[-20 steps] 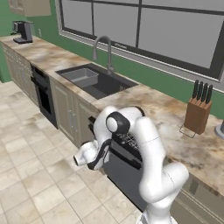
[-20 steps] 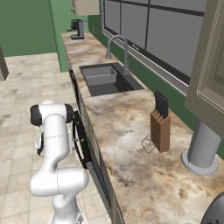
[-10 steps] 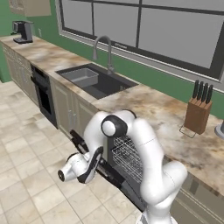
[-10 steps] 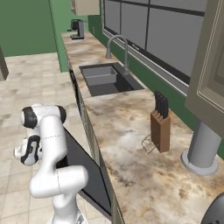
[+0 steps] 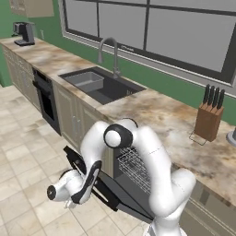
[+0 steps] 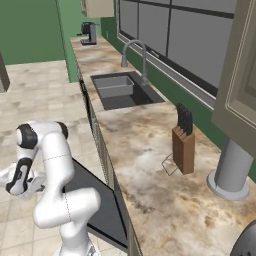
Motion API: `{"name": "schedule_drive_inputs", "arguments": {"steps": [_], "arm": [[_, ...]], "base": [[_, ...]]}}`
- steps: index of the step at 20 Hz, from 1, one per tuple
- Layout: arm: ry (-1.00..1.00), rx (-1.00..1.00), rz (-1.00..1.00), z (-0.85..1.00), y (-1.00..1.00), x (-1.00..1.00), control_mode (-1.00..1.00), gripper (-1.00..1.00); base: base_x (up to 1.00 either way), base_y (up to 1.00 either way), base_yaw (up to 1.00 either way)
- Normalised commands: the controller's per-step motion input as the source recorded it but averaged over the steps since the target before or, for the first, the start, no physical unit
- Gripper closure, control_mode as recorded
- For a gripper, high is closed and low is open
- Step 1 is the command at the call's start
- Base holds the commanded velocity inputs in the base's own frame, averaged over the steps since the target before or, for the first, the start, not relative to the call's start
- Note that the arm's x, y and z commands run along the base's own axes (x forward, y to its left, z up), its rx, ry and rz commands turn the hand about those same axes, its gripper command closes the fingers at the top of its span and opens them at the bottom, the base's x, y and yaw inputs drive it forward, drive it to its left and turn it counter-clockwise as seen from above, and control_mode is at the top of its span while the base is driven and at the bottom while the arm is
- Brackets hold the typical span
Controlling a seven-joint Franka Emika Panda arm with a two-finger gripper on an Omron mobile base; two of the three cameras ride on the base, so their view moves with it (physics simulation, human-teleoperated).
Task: Open the dishwasher door and pull out the top rack.
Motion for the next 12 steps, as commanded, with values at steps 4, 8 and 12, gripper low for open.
{"name": "schedule_drive_inputs", "arguments": {"steps": [4,8,12], "arm": [[0.23,0.23,0.0,0.3,0.24,-0.44,-1.0,1.0],[0.15,0.2,0.0,0.98,-0.01,-0.51,-1.0,-1.0],[0.19,0.21,-0.02,1.0,-0.32,-0.15,-1.0,-1.0]], "base": [[0.0,0.0,0.0],[0.0,0.0,0.0],[0.0,0.0,0.0]]}}
